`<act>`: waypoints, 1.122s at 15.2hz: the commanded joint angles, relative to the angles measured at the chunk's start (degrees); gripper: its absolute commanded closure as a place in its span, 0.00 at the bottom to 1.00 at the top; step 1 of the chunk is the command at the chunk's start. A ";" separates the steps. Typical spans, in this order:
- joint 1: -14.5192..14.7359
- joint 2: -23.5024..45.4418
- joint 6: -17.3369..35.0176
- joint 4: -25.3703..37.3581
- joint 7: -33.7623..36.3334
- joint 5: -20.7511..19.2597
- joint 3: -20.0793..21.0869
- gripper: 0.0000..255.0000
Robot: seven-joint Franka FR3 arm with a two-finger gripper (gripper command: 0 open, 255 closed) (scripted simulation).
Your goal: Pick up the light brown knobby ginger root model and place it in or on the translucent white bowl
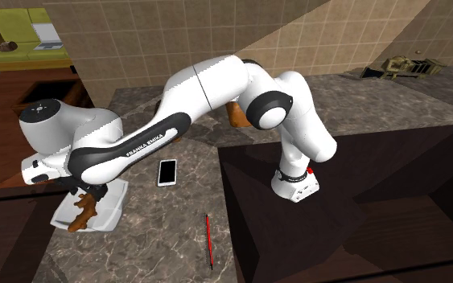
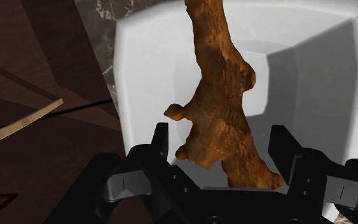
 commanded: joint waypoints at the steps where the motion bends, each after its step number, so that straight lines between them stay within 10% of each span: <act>1: 0.00 0.00 0.00 0.01 0.00 0.00 0.00 0.00; 17: 0.51 -2.29 -5.89 3.61 0.20 -0.42 -0.12 0.00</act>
